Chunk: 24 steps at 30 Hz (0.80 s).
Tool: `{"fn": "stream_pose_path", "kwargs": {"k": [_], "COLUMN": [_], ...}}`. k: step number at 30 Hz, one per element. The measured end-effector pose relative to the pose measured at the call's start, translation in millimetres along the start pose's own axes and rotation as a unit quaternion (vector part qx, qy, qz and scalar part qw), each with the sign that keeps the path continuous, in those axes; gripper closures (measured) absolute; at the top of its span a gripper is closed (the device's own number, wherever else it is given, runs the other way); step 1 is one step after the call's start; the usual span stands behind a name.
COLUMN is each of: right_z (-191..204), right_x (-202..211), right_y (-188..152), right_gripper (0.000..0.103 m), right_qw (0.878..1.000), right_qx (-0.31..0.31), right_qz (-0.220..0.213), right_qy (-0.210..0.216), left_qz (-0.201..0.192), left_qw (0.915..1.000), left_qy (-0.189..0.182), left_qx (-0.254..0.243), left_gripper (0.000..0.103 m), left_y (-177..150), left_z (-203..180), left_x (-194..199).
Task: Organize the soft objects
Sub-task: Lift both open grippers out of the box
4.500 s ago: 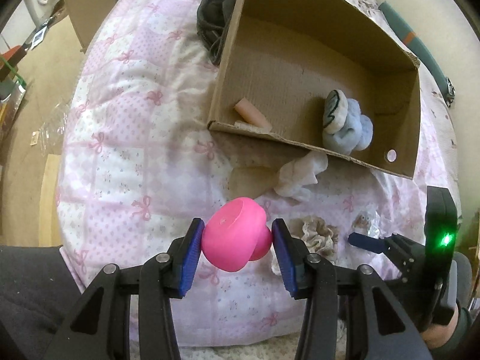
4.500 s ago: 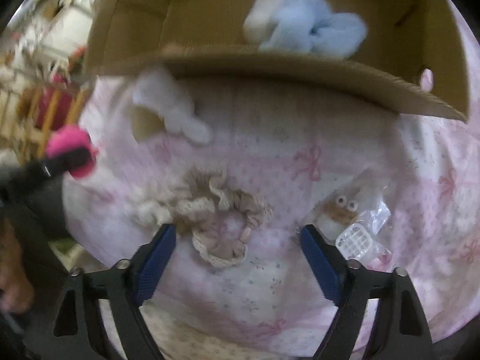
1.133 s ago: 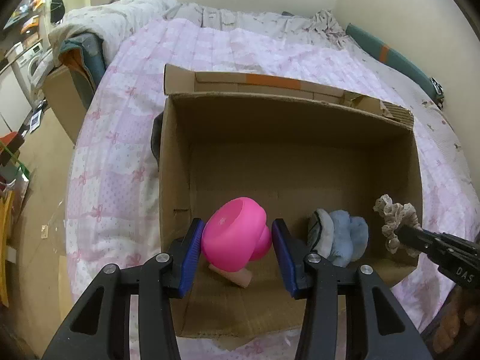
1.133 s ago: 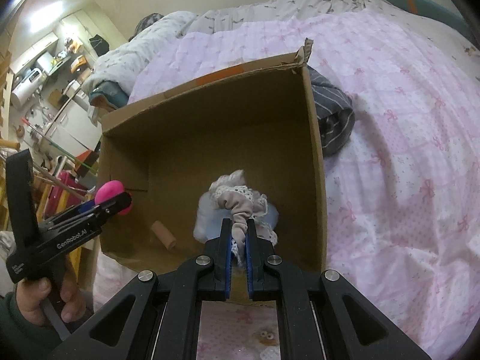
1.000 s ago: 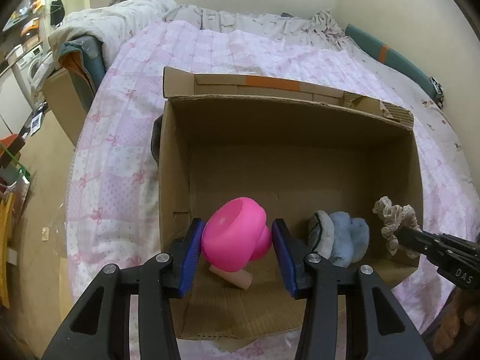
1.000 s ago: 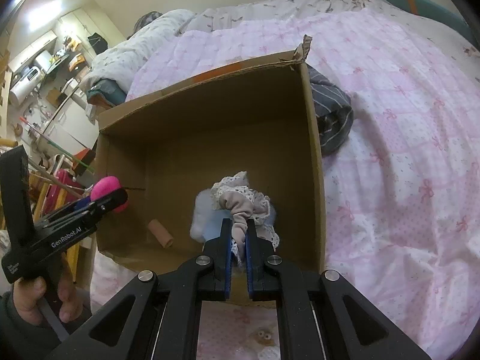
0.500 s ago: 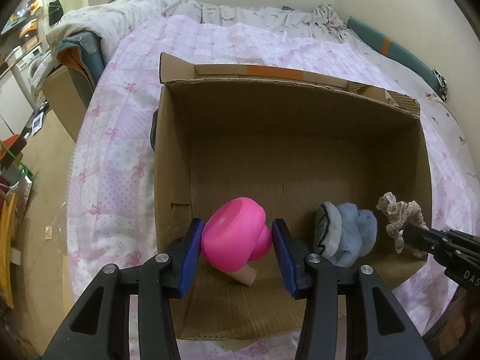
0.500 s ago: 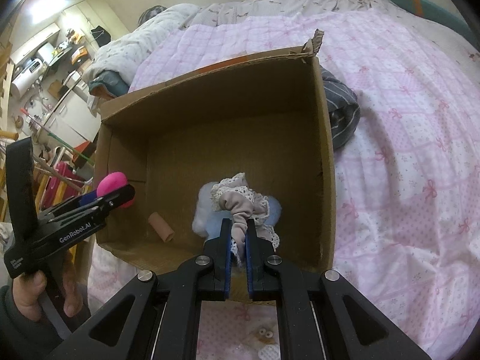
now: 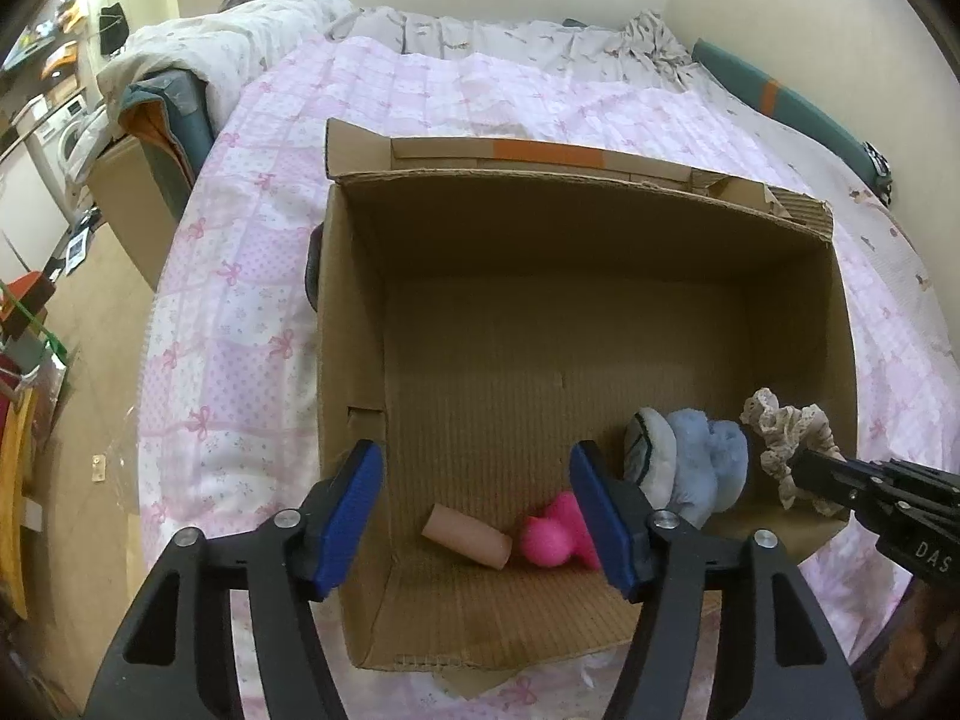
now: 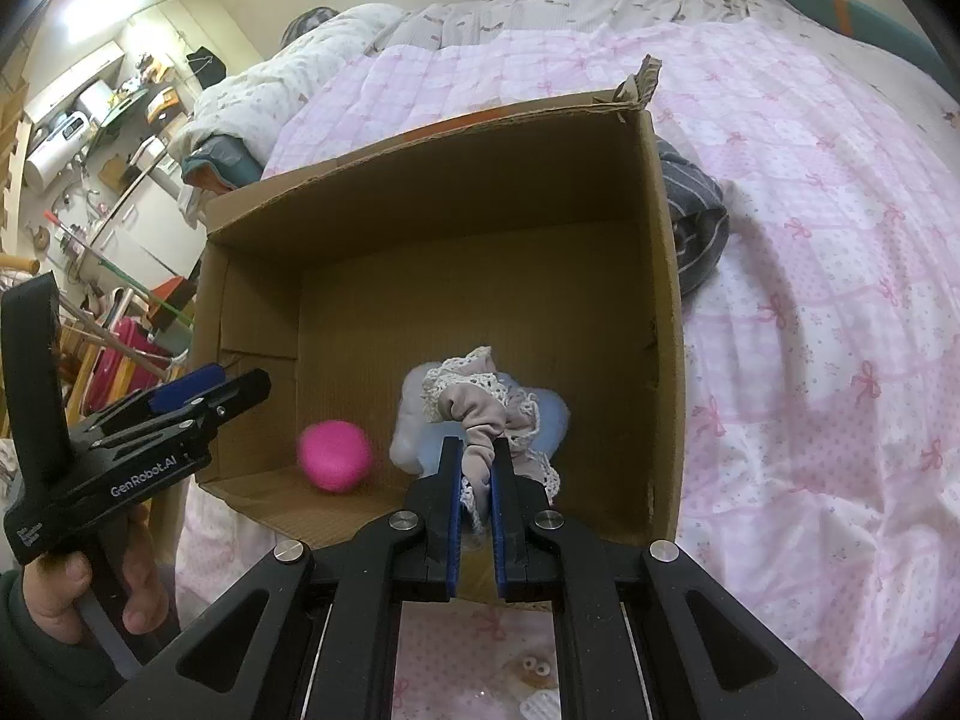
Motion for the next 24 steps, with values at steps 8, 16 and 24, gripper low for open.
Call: {"fn": "stream_pose_path", "kwargs": {"k": [8,16,24], "right_z": [-5,-10,-6], "right_x": [6,15,15], "right_y": [5,11,9], "right_gripper": [0.051,0.024,0.024], "right_qw": [0.999,0.998,0.999], "right_qx": [-0.028,-0.049,-0.037], "right_qz": [-0.015,-0.039,-0.039], "right_qy": [0.021,0.016,0.010], "left_qz": [-0.017,-0.026,-0.032], "left_qw": [0.9998,0.9996,0.9994], "left_qy": [0.007,0.007,0.016], "left_qx": [0.003,0.001,-0.002], "left_gripper": [0.041,0.041,0.041], "left_y": [1,3,2], "left_z": [1,0,2], "left_x": [11,17,27]}}
Point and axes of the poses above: each gripper's, at about its wrist camera, not at the fingertips, and x roughly against the way its jaws point, z to its left, y to its top, the point moved 7 cm from there along -x, roughly the way its jaws point, and after that the axes turned 13 degrees about -y, right-handed, at the moved point
